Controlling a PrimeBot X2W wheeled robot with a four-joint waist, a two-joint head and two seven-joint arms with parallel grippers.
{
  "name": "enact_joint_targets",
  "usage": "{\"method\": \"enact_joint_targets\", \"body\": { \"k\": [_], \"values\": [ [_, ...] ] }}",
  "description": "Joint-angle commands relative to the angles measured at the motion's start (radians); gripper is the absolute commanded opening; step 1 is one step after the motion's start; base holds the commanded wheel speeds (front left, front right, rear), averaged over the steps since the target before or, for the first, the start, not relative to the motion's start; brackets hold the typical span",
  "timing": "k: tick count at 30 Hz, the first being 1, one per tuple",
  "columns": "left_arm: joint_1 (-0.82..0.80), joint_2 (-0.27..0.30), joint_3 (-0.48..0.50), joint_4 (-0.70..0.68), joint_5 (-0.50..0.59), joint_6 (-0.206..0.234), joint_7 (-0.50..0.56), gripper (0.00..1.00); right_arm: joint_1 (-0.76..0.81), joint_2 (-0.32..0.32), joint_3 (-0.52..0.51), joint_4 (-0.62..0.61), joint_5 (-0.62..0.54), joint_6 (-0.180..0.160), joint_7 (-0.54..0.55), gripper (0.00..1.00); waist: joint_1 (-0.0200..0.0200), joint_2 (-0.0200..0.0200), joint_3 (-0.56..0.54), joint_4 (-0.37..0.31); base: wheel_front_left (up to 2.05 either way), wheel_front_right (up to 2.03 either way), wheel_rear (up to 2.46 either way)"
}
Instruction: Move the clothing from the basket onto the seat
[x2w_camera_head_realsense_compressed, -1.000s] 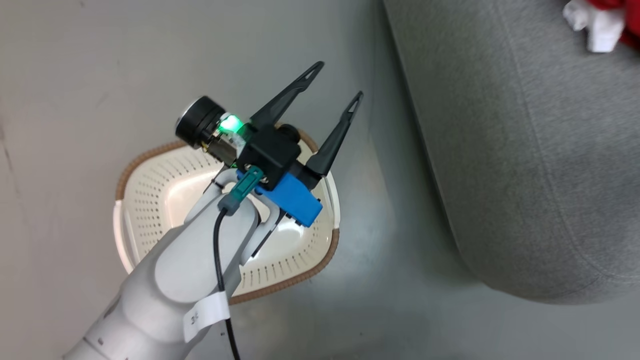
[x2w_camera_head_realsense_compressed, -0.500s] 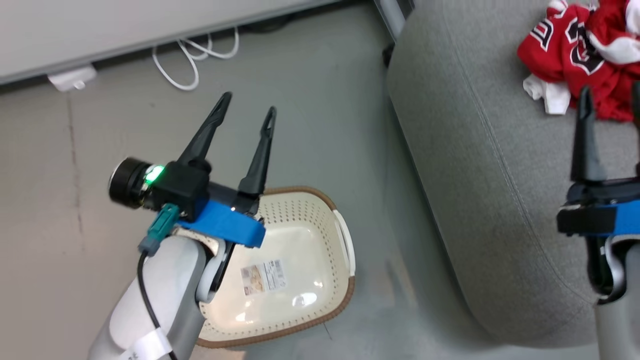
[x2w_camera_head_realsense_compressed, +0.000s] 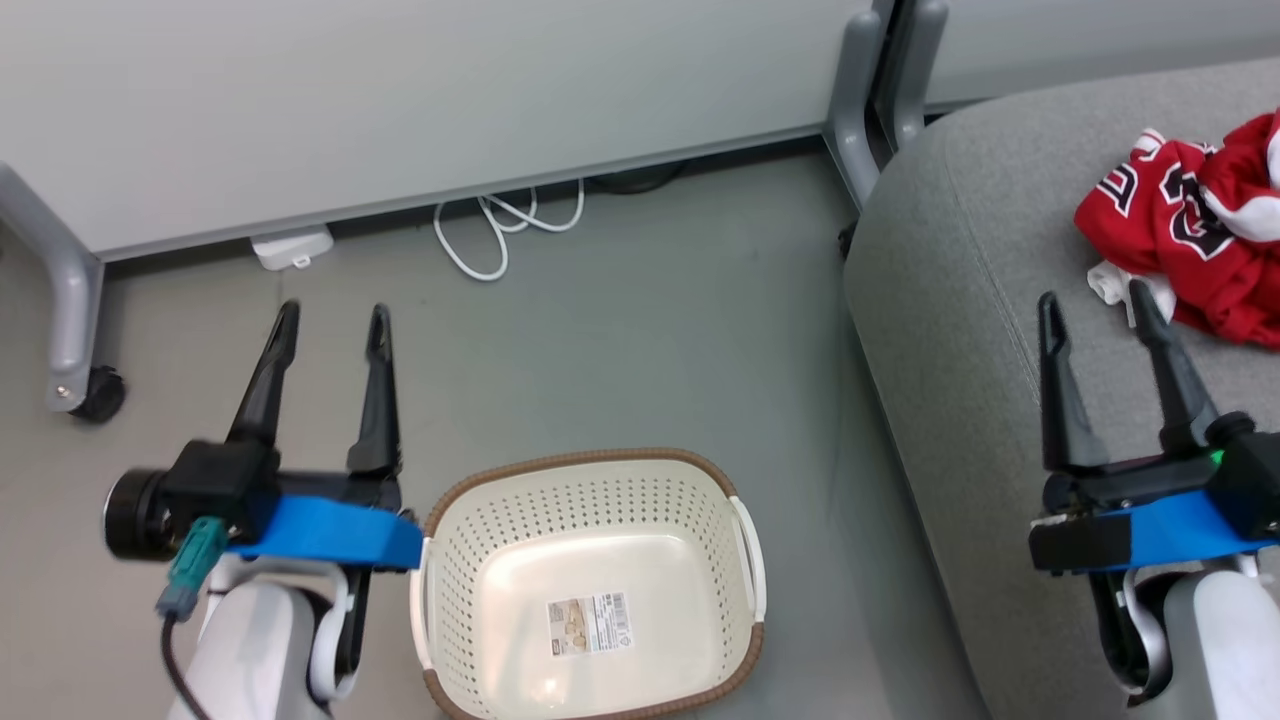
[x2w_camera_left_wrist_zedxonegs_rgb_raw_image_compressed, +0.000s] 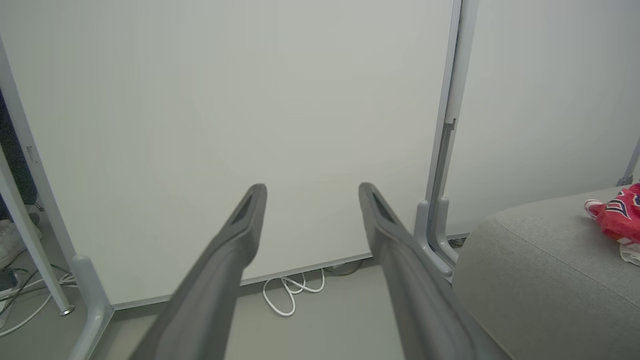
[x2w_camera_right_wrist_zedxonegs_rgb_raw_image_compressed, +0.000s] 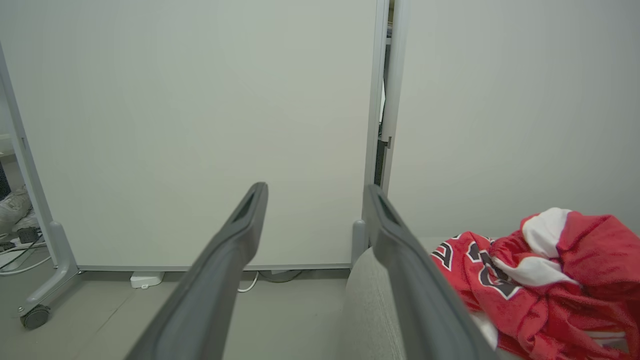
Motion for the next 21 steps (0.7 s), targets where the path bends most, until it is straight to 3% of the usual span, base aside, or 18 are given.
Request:
{"method": "enact_joint_targets", "body": {
  "k": [1, 8, 21],
  "values": [
    [0.03, -0.007, 0.025, -0.004, 0.003, -0.007, -0.005, 1.0, 0.022, 0.004, 0.006, 0.005, -0.007, 0.0, 0.0, 1.0, 0.0003, -0.0001, -0.022, 0.015, 0.0, 0.0, 0.0],
    [0.108, -0.049, 0.118, 0.003, 0.029, -0.04, -0.005, 1.0, 0.065, 0.023, 0.014, 0.049, -0.019, 0.0, 0.0, 1.0, 0.0003, -0.0001, -0.059, 0.039, 0.0, 0.0, 0.0],
    [0.174, -0.099, 0.183, 0.019, 0.067, -0.081, -0.005, 1.0, 0.119, 0.051, 0.022, 0.101, -0.029, 0.0, 0.0, 1.0, 0.0003, -0.0001, -0.087, 0.059, 0.0, 0.0, 0.0]
  ]
}}
